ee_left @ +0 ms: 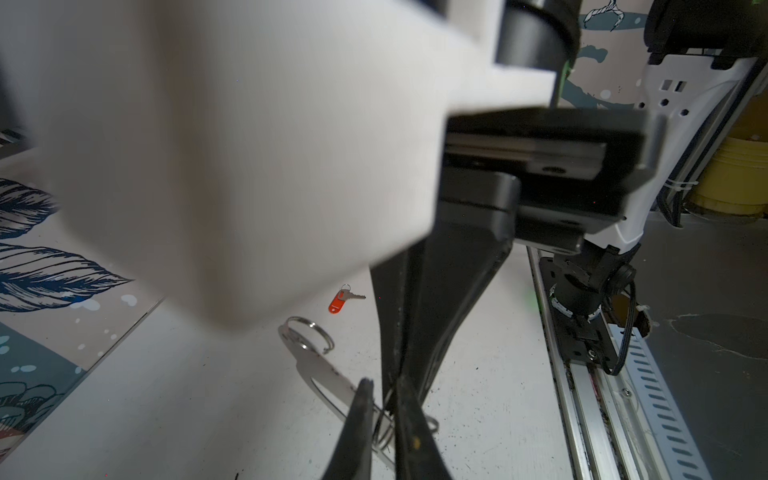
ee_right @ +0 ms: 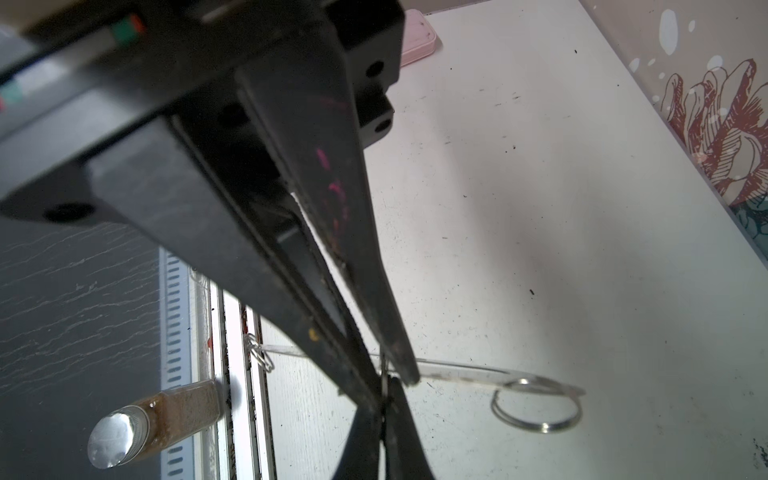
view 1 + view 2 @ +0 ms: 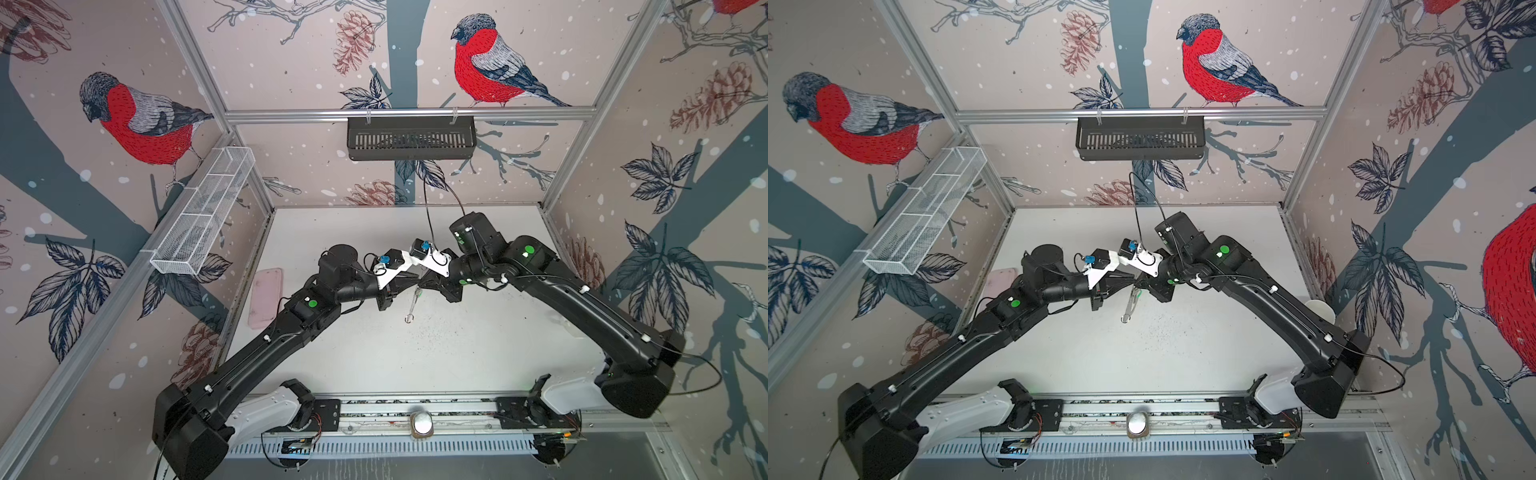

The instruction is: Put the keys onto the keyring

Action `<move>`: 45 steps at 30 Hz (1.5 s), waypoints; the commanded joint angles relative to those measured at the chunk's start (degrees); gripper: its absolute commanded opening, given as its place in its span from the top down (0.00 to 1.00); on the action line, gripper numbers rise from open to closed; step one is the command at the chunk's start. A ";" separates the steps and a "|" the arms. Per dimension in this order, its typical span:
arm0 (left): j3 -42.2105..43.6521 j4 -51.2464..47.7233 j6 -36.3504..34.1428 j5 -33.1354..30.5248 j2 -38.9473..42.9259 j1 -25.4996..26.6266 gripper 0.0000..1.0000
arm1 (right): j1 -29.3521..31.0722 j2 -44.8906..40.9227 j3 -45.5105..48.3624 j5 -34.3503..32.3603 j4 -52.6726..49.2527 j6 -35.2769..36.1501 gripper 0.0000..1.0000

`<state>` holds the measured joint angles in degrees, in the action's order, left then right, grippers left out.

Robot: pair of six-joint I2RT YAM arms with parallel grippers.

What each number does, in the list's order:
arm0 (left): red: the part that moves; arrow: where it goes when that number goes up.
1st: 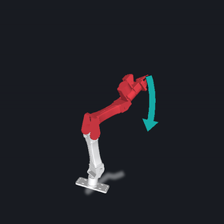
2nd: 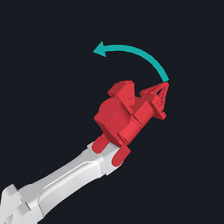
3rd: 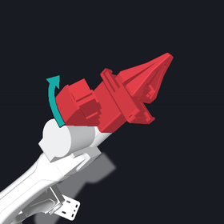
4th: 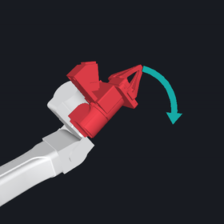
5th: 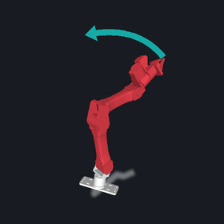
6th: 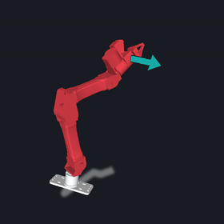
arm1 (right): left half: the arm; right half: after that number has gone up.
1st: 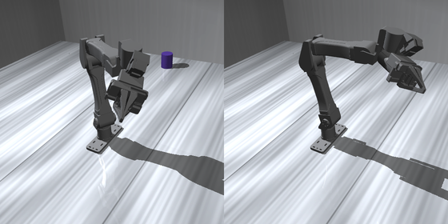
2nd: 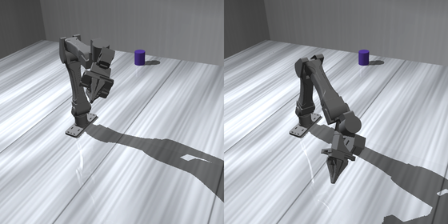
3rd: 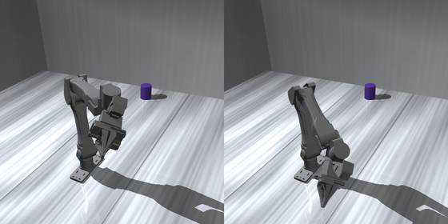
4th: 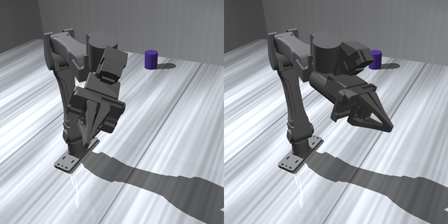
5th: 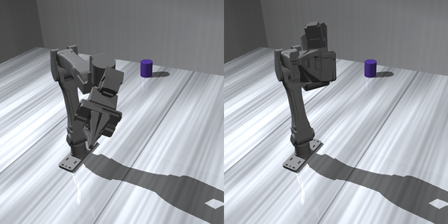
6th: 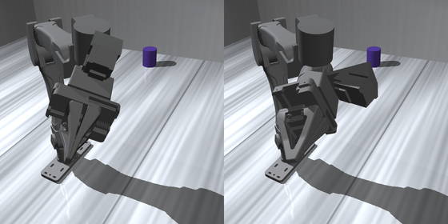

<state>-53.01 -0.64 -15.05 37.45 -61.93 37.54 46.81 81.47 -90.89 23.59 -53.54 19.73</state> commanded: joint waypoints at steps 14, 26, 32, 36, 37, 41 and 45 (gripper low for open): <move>5.41 14.99 6.99 -0.12 1.50 0.07 1.00 | -0.61 -4.97 5.64 2.31 9.27 -1.37 0.99; 11.51 31.29 17.01 1.35 2.98 0.07 1.00 | -0.68 -10.88 15.01 7.34 20.15 -3.64 0.91; 13.42 36.78 20.41 1.75 3.20 0.08 1.00 | -0.66 -11.62 17.34 9.42 23.62 -4.25 0.91; 15.21 40.77 22.56 1.83 3.75 0.08 1.00 | -0.68 -12.22 18.76 10.89 26.34 -4.61 0.90; 15.49 41.41 22.98 1.93 3.84 0.14 1.00 | -0.73 -12.32 18.98 11.20 27.04 -4.73 0.90; 16.70 43.65 24.13 1.81 4.35 0.12 1.00 | -0.76 -12.48 19.79 12.41 28.72 -4.95 0.88; 17.74 45.99 25.13 1.66 4.79 0.16 1.00 | -0.83 -12.74 20.78 13.41 30.75 -5.36 0.88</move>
<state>-35.57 37.19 8.56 39.62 -57.45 37.60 45.76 68.95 -70.63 32.53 -26.85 15.05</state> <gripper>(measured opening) 0.048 0.124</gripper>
